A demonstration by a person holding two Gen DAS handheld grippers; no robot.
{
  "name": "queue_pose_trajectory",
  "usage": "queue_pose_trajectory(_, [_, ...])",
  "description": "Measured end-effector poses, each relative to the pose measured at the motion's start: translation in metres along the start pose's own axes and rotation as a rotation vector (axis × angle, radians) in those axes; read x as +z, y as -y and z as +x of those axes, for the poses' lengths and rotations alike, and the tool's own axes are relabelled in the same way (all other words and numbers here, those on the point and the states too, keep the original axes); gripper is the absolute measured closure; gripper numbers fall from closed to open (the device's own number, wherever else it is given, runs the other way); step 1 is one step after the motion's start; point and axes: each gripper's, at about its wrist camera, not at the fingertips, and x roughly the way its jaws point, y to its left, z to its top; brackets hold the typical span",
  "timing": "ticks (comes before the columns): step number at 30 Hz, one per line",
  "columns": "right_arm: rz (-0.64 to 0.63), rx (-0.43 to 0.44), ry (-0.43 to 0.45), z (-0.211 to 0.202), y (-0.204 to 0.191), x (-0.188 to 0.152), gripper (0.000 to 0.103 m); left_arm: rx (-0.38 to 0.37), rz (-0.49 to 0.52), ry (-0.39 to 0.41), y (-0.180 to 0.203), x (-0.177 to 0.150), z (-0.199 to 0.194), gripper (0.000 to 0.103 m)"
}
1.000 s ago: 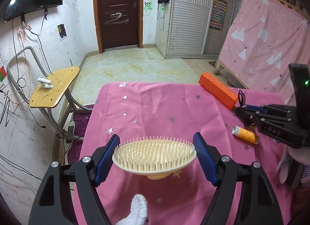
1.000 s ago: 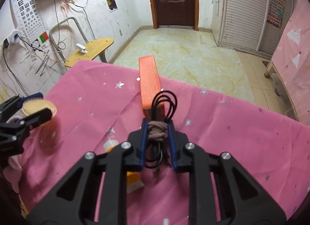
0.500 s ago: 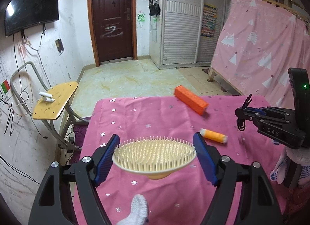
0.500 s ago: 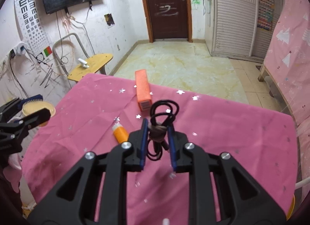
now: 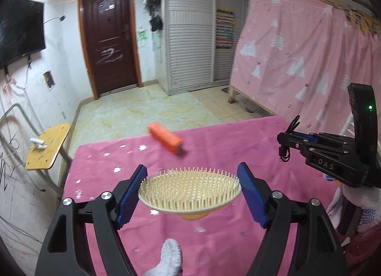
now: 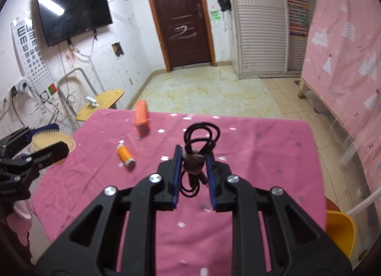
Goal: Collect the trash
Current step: 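Carry the hairbrush and black cable over the yellow bin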
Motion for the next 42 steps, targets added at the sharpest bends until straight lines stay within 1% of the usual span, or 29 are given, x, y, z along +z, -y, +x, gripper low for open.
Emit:
queue_pose_trajectory(9, [0.091, -0.062, 0.028, -0.034, 0.064, -0.021, 0.084, -0.087, 0.076, -0.002, 0.081, 0.008, 0.008, 0.034])
queue_pose_trajectory(14, [0.139, -0.092, 0.041, -0.049, 0.098, -0.034, 0.084, -0.125, 0.113, -0.012, 0.116, 0.010, 0.016, 0.034])
queue_pose_trajectory(21, [0.197, -0.128, 0.052, -0.065, 0.135, -0.055, 0.084, -0.178, 0.146, -0.033, 0.160, 0.012, 0.028, 0.034])
queue_pose_trajectory(28, [0.269, -0.173, 0.060, -0.082, 0.176, -0.085, 0.084, -0.231, 0.186, -0.056, 0.203, 0.008, 0.035, 0.034])
queue_pose_trajectory(34, [0.314, -0.213, 0.033, -0.087, 0.209, -0.114, 0.084, -0.265, 0.224, -0.077, 0.243, 0.004, 0.041, 0.034])
queue_pose_trajectory(35, [0.326, -0.217, 0.028, -0.087, 0.214, -0.119, 0.082, -0.268, 0.230, -0.080, 0.251, 0.004, 0.043, 0.034])
queue_pose_trajectory(37, [0.351, -0.221, 0.026, -0.087, 0.223, -0.127, 0.073, -0.275, 0.239, -0.086, 0.263, 0.004, 0.046, 0.034])
queue_pose_trajectory(38, [0.369, -0.219, 0.025, -0.088, 0.229, -0.132, 0.061, -0.281, 0.243, -0.092, 0.270, 0.003, 0.048, 0.034])
queue_pose_trajectory(39, [0.377, -0.216, 0.026, -0.088, 0.232, -0.134, 0.054, -0.288, 0.247, -0.099, 0.277, 0.003, 0.051, 0.034])
queue_pose_trajectory(42, [0.401, -0.224, 0.045, -0.096, 0.240, -0.144, 0.054, -0.297, 0.260, -0.112, 0.292, 0.001, 0.056, 0.034])
